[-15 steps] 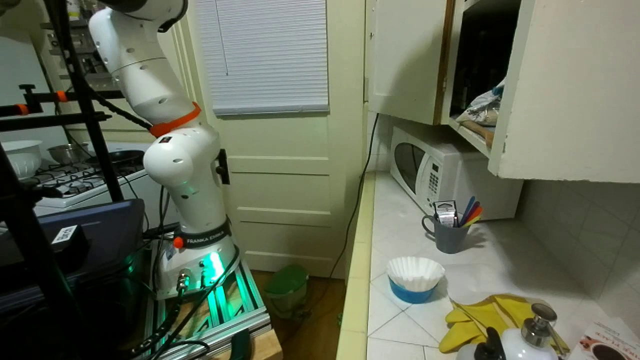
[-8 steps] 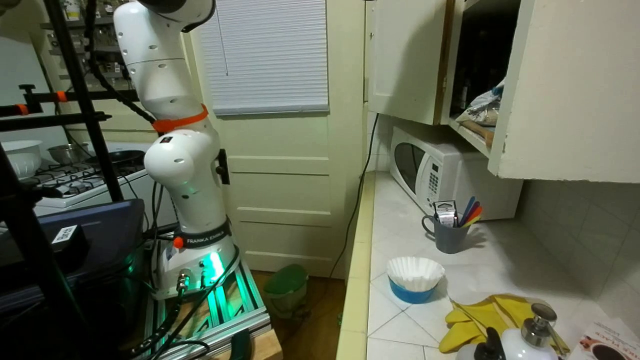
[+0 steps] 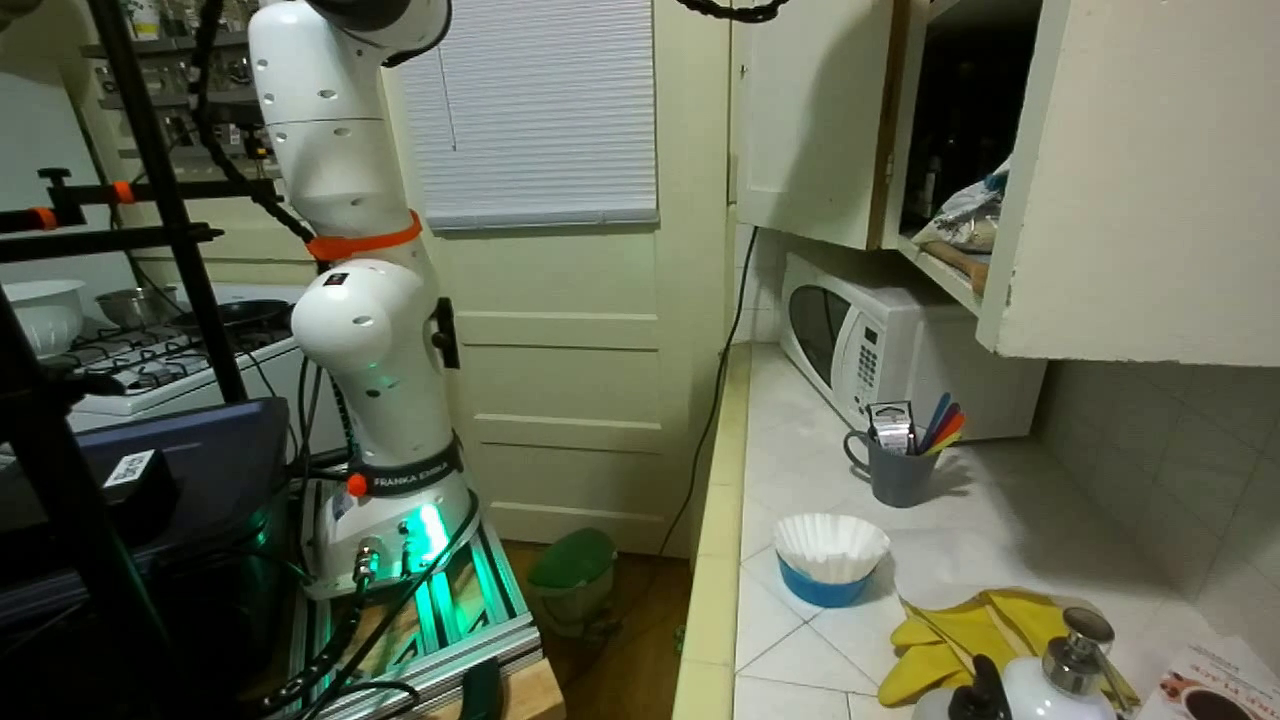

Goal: Remove the green sachet from the top cabinet

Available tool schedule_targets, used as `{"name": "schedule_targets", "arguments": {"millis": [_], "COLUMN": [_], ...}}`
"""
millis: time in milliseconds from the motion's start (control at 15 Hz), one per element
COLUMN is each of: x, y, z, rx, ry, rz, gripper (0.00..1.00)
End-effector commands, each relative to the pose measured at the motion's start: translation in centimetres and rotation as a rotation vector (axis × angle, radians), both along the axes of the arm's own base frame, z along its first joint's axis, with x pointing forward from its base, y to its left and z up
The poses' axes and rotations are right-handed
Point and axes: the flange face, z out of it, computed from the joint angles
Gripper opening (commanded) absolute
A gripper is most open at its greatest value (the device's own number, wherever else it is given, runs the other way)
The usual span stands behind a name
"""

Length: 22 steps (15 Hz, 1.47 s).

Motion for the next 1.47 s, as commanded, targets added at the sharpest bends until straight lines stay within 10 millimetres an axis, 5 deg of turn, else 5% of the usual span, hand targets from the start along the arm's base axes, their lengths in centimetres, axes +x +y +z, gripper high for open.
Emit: {"name": "schedule_targets", "arguments": {"millis": [0, 333, 400, 1067, 1400], "x": [1.2, 2.9, 3.1, 4.4, 2.2], "y": [0.0, -0.8, -0.9, -0.9, 0.5], "z": [-0.7, -1.8, -1.6, -1.6, -0.6], "rx": [-0.008, -0.011, -0.013, -0.037, -0.025], "ry": [0.036, 0.045, 0.039, 0.039, 0.036], "rz": [-0.016, -0.016, -0.018, -0.013, -0.017], "gripper": [1.0, 1.0, 0.8, 0.05, 0.01]}}
